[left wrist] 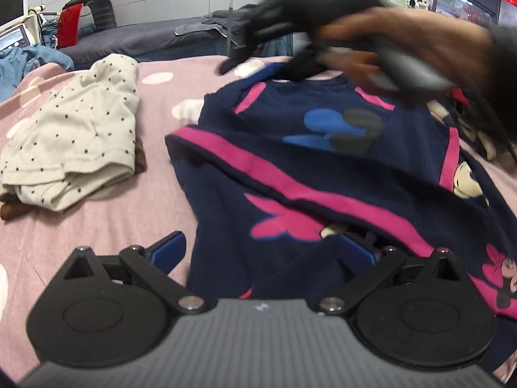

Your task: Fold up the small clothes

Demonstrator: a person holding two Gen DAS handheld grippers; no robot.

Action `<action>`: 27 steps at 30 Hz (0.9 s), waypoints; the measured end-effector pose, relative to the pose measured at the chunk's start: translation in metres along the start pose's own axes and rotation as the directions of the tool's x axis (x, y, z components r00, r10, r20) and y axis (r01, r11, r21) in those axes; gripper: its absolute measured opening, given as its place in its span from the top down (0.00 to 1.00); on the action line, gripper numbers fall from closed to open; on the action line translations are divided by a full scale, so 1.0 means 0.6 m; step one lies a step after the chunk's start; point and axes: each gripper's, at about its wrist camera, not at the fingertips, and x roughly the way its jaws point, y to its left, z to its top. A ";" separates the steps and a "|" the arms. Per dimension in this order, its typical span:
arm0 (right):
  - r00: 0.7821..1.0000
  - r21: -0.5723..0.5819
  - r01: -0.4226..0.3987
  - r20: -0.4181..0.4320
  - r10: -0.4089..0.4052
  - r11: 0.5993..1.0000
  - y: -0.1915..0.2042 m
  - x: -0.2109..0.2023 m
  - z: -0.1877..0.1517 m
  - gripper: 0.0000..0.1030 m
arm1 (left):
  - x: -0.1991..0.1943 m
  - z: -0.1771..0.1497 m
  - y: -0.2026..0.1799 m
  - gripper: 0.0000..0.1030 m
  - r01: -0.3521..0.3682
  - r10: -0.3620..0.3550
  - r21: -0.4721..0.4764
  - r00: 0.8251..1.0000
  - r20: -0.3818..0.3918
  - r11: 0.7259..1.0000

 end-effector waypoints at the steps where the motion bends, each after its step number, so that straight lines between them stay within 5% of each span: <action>1: 0.999 -0.007 0.032 -0.006 -0.032 0.999 0.001 0.018 0.010 0.43 | 0.002 -0.002 0.000 0.00 0.006 -0.006 0.000 1.000 -0.006 1.000; 5: 0.993 -0.013 0.098 -0.067 -0.099 0.995 -0.007 0.077 0.029 0.49 | 0.005 -0.001 0.006 0.00 0.038 -0.038 -0.013 0.999 -0.012 0.999; 8: 0.987 -0.083 0.097 -0.118 -0.106 0.992 0.000 0.089 0.028 0.99 | 0.006 0.002 0.013 0.00 0.048 -0.048 -0.021 0.999 -0.009 0.999; 9: 0.988 -0.114 0.108 -0.102 -0.119 0.988 0.007 0.085 0.030 0.99 | 0.007 0.003 0.015 0.00 0.051 -0.051 -0.023 0.999 -0.008 0.998; 14: 0.986 -0.094 0.158 0.060 -0.153 0.983 0.001 0.056 0.092 0.99 | 0.010 0.000 0.024 0.00 0.042 -0.042 -0.044 0.999 -0.009 0.998; 18: 0.962 -0.213 0.272 0.024 -0.274 0.938 -0.007 0.099 0.111 0.99 | 0.016 -0.002 0.026 0.00 0.032 -0.034 -0.052 0.999 -0.026 0.998; 21: 0.975 -0.143 0.223 0.018 -0.223 0.964 -0.037 0.108 0.103 0.96 | 0.015 -0.002 0.024 0.00 0.025 -0.027 -0.050 0.999 -0.033 0.998; 22: 0.981 -0.103 0.195 0.035 -0.193 0.975 -0.045 0.101 0.100 0.89 | 0.012 -0.003 0.025 0.00 0.022 -0.023 -0.049 0.999 -0.031 0.999; 24: 0.980 -0.023 0.177 0.093 -0.175 0.984 -0.055 0.064 0.096 0.56 | 0.007 -0.006 0.028 0.00 0.016 -0.017 -0.051 0.999 -0.028 0.999; 27: 0.980 -0.035 0.130 0.154 -0.123 0.991 -0.044 -0.020 0.078 0.49 | -0.006 -0.007 0.037 0.00 -0.005 0.004 -0.055 1.000 -0.014 0.998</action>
